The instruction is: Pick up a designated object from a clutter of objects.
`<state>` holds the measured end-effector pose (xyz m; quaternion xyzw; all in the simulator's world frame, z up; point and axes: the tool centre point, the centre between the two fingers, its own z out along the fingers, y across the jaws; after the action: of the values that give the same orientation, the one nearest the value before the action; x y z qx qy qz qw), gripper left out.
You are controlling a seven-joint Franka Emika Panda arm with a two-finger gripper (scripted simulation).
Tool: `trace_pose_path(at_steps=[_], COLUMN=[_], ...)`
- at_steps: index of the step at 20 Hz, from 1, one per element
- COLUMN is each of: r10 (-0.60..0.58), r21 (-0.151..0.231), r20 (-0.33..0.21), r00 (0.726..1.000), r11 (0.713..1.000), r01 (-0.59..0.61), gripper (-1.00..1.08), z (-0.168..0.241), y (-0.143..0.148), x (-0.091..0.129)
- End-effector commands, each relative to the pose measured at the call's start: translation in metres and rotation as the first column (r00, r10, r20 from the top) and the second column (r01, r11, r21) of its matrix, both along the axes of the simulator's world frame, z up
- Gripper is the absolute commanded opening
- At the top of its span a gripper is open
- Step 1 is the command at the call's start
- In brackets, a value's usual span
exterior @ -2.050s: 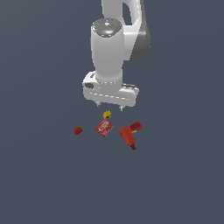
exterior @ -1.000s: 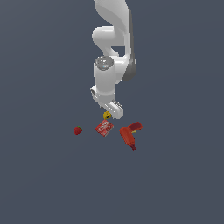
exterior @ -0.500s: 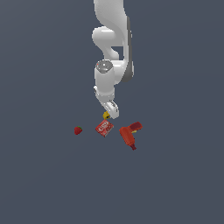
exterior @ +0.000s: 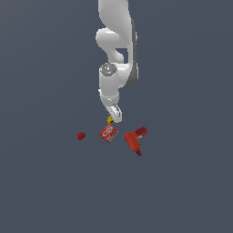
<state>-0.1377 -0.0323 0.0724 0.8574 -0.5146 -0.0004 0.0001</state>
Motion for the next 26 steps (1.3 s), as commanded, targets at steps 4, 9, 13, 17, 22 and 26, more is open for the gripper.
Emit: trace_pose_path(at_steps=[4, 9, 13, 17, 22, 26], r10=[-0.001, -0.002, -0.003, -0.005, -0.005, -0.005], r21=[0.000, 0.000, 0.000, 0.000, 0.000, 0.000], r20=[0.000, 0.000, 0.001, 0.001, 0.001, 0.001], r00=[1.000, 1.000, 1.000, 1.000, 1.000, 1.000], r11=[1.000, 1.000, 1.000, 1.000, 1.000, 1.000], r01=[0.001, 0.002, 0.003, 0.005, 0.005, 0.005], gripper=[1.00, 1.00, 1.00, 1.00, 1.00, -1.00], z=[-0.005, -0.020, -0.036, -0.046, -0.051, -0.050], y=[0.000, 0.000, 0.000, 0.000, 0.000, 0.000], x=[0.000, -0.001, -0.001, -0.001, -0.001, -0.001])
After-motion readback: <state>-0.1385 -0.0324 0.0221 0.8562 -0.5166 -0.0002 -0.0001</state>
